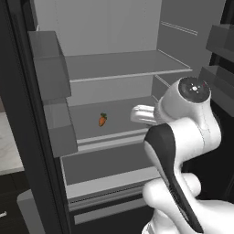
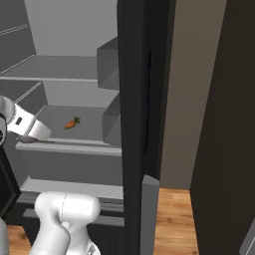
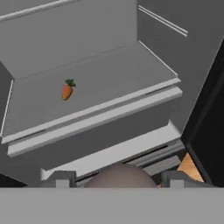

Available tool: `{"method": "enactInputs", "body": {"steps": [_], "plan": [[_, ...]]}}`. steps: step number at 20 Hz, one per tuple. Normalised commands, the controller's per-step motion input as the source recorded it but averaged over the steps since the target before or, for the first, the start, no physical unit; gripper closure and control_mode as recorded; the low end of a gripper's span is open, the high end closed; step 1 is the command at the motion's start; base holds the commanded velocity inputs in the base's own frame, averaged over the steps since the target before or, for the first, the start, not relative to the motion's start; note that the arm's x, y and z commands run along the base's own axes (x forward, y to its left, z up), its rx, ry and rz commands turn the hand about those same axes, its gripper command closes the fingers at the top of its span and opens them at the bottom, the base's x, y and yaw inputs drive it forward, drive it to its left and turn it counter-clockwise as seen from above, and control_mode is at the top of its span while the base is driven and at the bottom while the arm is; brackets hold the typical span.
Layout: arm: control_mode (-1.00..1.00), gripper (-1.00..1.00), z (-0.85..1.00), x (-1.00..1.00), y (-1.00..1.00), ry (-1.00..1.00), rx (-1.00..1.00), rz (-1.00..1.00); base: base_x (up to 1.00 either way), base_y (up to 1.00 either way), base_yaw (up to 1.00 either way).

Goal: Pick the egg and butter from the fridge and place them by the bowl for mixing.

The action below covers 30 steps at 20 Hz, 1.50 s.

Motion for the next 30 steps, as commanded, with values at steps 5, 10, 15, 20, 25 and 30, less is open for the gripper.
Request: {"method": "enactInputs", "body": {"steps": [5, 10, 15, 20, 25, 30], "plan": [[-1.00, 1.00, 0.56, -0.55, 0.00, -0.35, -0.01, 0.02, 0.00, 0.00, 0.00], [1.00, 1.00, -0.05, -0.18, 0.04, 0.01, 0.00, 0.00, -0.60, 0.14, 0.01], [1.00, 1.00, 0.00, 0.00, 0.00, 0.00, 0.00, 0.00, -1.00, 0.41, 0.34], [1.00, 1.00, 0.00, 0.00, 0.00, 0.00, 0.00, 0.00, -0.92, 0.16, 0.67], [1.00, 1.00, 0.00, 0.00, 0.00, 0.00, 0.00, 0.00, -0.57, 0.00, 0.84], [1.00, 1.00, 0.00, 0.00, 0.00, 0.00, 0.00, 0.00, -0.26, 0.00, 0.96]]}}
